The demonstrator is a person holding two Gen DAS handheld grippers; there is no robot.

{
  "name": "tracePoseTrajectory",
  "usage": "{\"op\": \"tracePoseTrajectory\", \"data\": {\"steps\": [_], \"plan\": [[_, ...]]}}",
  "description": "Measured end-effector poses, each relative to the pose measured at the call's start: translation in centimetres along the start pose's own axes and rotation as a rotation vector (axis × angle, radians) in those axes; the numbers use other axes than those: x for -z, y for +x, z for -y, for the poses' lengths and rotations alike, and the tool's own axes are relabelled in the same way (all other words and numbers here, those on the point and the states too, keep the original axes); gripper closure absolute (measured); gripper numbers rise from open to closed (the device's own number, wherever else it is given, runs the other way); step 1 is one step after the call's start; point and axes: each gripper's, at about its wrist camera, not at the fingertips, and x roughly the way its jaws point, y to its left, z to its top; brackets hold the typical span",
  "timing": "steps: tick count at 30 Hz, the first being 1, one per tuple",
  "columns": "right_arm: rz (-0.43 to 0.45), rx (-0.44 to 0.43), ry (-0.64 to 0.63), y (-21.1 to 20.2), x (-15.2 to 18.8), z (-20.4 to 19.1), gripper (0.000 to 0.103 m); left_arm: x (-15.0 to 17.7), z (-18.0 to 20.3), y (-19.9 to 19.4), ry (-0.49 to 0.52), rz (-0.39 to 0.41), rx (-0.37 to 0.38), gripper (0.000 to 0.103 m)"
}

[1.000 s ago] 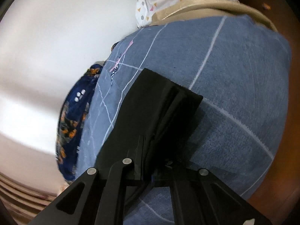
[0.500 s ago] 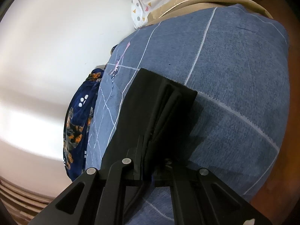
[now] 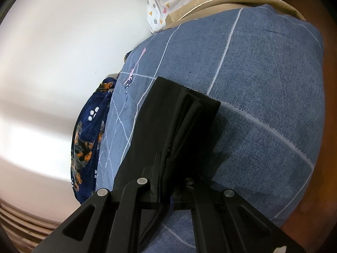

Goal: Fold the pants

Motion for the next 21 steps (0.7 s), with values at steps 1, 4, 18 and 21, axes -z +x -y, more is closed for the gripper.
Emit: {"op": "tracePoseTrajectory", "data": {"steps": [1,4,18,21], "plan": [[-0.001,0.002,0.001,0.0,0.0,-0.1,0.101,0.0,0.2,-0.1,0.01,0.0,-0.009,0.012],[-0.006,0.01,-0.008,0.1,-0.1,-0.3,0.101,0.0,0.7,-0.4,0.035,0.008,-0.03,0.012],[-0.001,0.051,-0.16,-0.6,0.4,-4.8,0.094,-0.6,0.9,-1.2,0.052,0.018,-0.094,0.012],[-0.006,0.047,-0.193,-0.6,0.8,-5.9,0.094,-0.7,0.9,-1.4,0.051,0.022,-0.106,0.012]]}}
